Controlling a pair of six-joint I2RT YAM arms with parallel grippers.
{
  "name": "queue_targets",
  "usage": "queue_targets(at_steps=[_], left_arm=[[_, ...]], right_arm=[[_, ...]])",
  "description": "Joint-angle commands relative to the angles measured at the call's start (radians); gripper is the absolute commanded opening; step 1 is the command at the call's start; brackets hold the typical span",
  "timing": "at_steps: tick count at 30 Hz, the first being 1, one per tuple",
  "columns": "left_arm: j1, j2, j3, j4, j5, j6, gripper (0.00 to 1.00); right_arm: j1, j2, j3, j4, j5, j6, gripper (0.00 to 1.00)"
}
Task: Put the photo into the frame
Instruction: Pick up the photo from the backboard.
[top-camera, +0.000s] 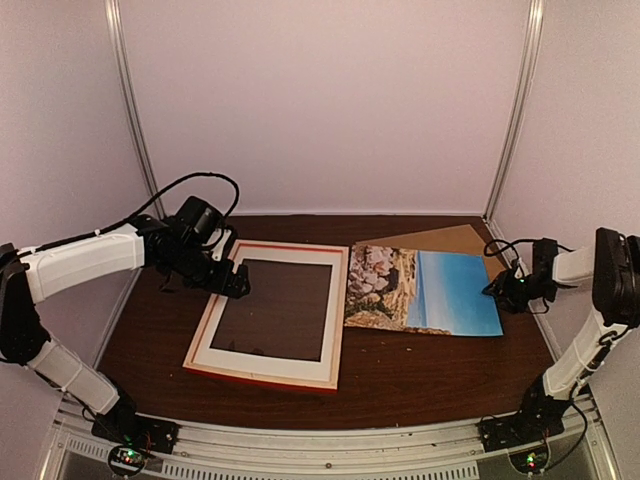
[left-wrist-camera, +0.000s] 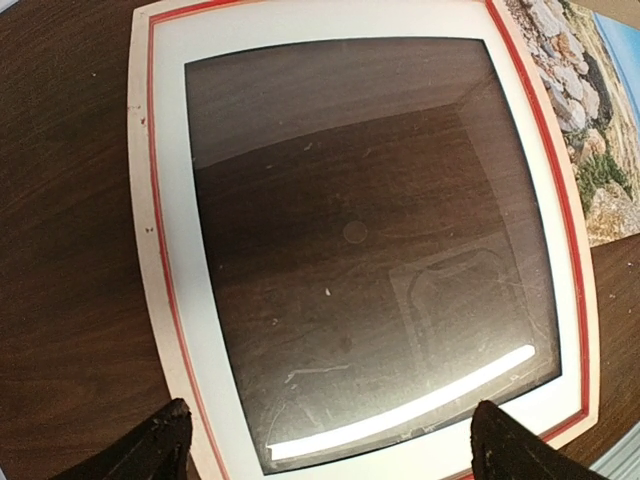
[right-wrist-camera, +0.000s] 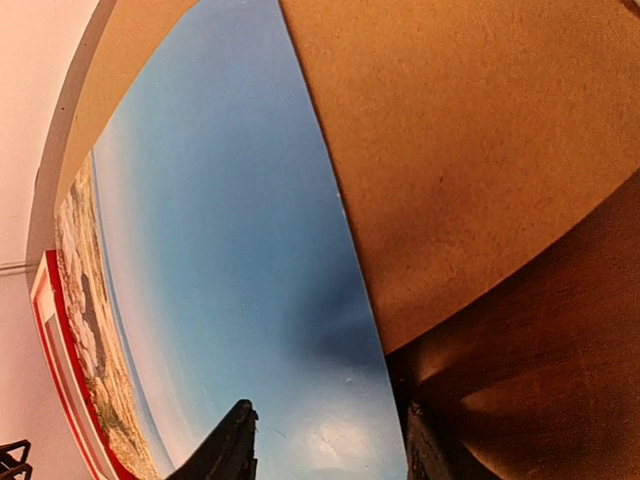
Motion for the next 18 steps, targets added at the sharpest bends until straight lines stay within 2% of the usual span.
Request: queue_targets(at_steps=[1,18], left_arm=[[-0.003,0.013,0.031,0.028,0.011,-0.001,0.98],[-0.003,0.034,0.054,0.028,0.022,-0.005,0.98]], right_arm=[[0.004,-0.027,-0.015,-0.056,-0.085,0.005,0.49],[0.005,-0.068,-0.009,-0.034,-0.218,0.022,0.20]])
